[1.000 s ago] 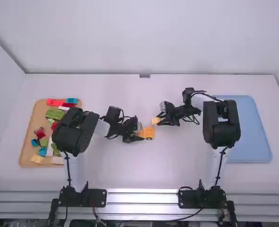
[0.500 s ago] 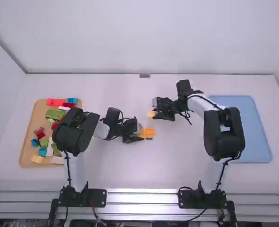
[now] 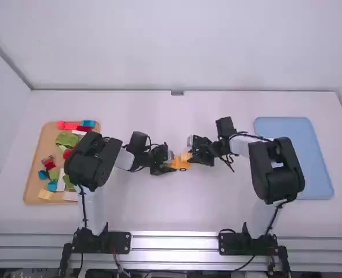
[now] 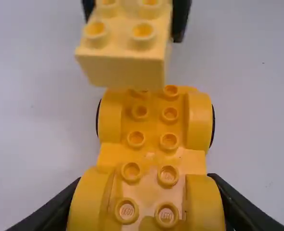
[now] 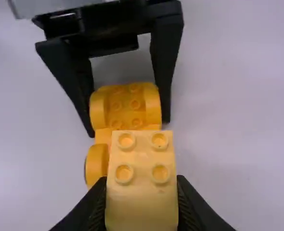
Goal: Assemble lego blocks to make yellow taxi
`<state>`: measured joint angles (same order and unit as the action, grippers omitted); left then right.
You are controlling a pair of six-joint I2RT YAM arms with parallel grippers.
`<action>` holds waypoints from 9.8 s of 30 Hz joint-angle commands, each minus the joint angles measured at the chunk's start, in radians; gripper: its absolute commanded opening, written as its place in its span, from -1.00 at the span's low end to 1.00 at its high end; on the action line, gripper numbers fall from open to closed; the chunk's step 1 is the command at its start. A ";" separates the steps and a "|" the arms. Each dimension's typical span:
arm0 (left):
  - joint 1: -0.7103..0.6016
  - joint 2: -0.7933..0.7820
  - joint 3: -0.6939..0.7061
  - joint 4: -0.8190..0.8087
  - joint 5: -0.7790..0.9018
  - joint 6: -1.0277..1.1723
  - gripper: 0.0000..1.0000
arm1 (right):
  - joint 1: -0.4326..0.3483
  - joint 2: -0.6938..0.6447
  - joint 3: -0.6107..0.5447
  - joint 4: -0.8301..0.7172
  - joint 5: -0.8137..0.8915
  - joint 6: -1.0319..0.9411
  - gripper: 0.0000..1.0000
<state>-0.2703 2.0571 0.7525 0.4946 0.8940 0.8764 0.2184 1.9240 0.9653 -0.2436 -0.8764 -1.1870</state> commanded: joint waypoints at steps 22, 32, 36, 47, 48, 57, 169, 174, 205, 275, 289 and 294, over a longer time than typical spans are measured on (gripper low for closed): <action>-0.005 0.017 -0.018 -0.105 -0.038 0.011 0.03 | 0.084 -0.026 -0.032 0.038 0.141 0.013 -0.81; -0.006 0.017 -0.018 -0.101 -0.039 0.011 0.07 | 0.084 -0.026 -0.032 0.039 0.111 0.009 0.36; -0.006 0.017 -0.018 -0.101 -0.046 0.011 0.07 | 0.066 -0.034 -0.015 0.055 0.002 -0.004 0.43; -0.006 0.017 -0.017 -0.094 -0.046 0.011 0.07 | -0.001 -0.086 -0.013 -0.050 -0.111 -0.124 -1.00; -0.006 0.017 -0.016 -0.094 -0.046 0.011 0.07 | 0.005 -0.080 -0.013 -0.050 -0.100 -0.122 -1.00; -0.005 0.017 -0.018 -0.097 -0.046 0.011 0.05 | 0.081 0.046 -0.013 0.026 0.039 0.018 -1.00; 1.051 -0.832 0.225 -1.396 -1.086 -1.439 0.98 | 0.005 -0.310 -0.160 0.589 0.410 0.427 0.96; 1.142 -0.694 0.252 -1.391 -1.091 -1.429 0.98 | -0.008 -0.310 -0.160 0.611 0.410 0.428 0.97; 1.254 -0.411 0.138 -1.013 -0.987 -1.313 0.17 | -0.069 -0.310 -0.159 0.599 0.404 0.450 0.97; -0.032 -0.203 0.474 -1.225 -0.652 0.207 -0.94 | -0.068 -0.310 -0.159 0.603 0.331 0.538 0.97; -0.037 -0.203 0.267 -0.972 -0.703 0.402 -0.94 | -0.068 -0.310 -0.159 0.604 0.323 0.582 0.96; -0.037 -0.203 0.232 -0.928 -0.700 0.387 -0.66 | -0.067 -0.310 -0.159 0.603 0.323 0.582 0.96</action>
<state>-0.3065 1.8484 0.9993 -0.4374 0.1871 1.2545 0.1486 1.6386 0.8078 0.3569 -0.5438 -0.6121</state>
